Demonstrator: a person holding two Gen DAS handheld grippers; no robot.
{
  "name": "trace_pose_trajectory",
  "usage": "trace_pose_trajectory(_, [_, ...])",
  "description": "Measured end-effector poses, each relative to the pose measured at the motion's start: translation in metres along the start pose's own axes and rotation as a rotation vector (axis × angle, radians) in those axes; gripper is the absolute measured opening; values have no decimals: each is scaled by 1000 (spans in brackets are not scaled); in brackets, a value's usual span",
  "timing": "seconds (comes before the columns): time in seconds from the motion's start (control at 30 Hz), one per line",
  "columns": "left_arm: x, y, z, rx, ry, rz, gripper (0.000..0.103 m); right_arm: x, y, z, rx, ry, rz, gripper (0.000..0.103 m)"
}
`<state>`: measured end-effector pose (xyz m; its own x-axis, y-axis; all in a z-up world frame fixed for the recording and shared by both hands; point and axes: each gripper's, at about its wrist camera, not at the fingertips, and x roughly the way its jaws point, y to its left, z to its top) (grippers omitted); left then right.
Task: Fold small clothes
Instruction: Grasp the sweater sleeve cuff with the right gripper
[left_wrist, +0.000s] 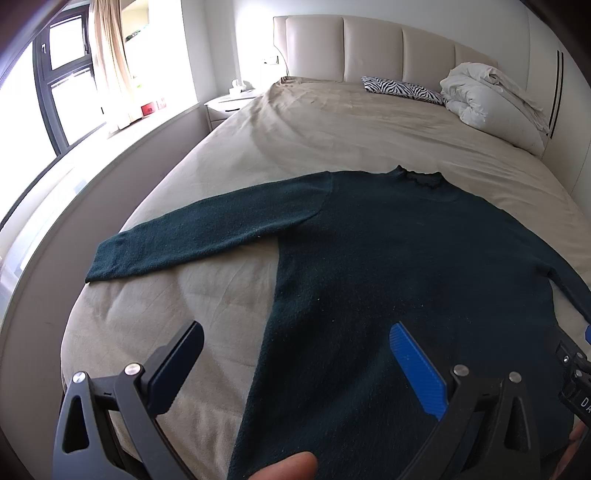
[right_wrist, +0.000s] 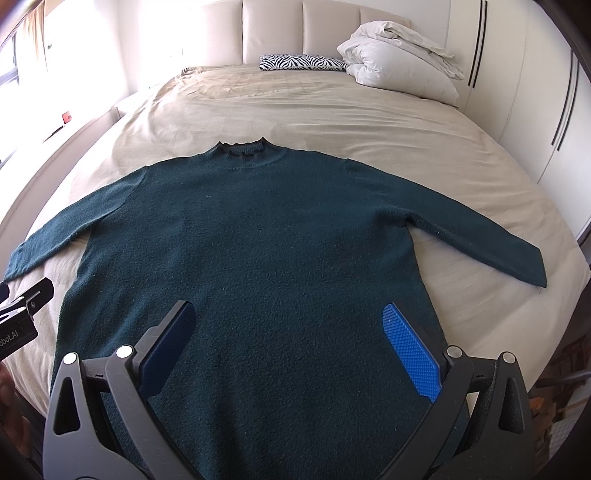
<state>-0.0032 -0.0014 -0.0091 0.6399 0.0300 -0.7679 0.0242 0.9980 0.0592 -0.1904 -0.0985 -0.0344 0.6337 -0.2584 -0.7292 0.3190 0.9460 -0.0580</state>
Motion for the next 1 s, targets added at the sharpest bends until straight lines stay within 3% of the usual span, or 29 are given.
trace_pose_trajectory(0.2, [6, -7, 4, -10, -1, -36, 103, 8, -22, 4, 46, -3, 10, 103])
trace_pose_trajectory(0.3, [20, -8, 6, -31, 54, -102, 103, 13, -51, 10, 109, -21, 34, 103])
trace_pose_trajectory(0.4, [36, -6, 9, -80, 105, -166, 103, 19, -104, 18, 217, -42, 54, 103])
trace_pose_trajectory(0.53, [51, -5, 16, -142, 131, -225, 103, 39, -213, 16, 471, -41, 80, 103])
trace_pose_trajectory(0.77, [67, -15, 35, -253, 97, -398, 103, 69, -407, -37, 978, -61, 90, 91])
trace_pose_trajectory(1.0, [79, -49, 59, -148, 160, -366, 103, 106, -496, -66, 1141, -47, 99, 85])
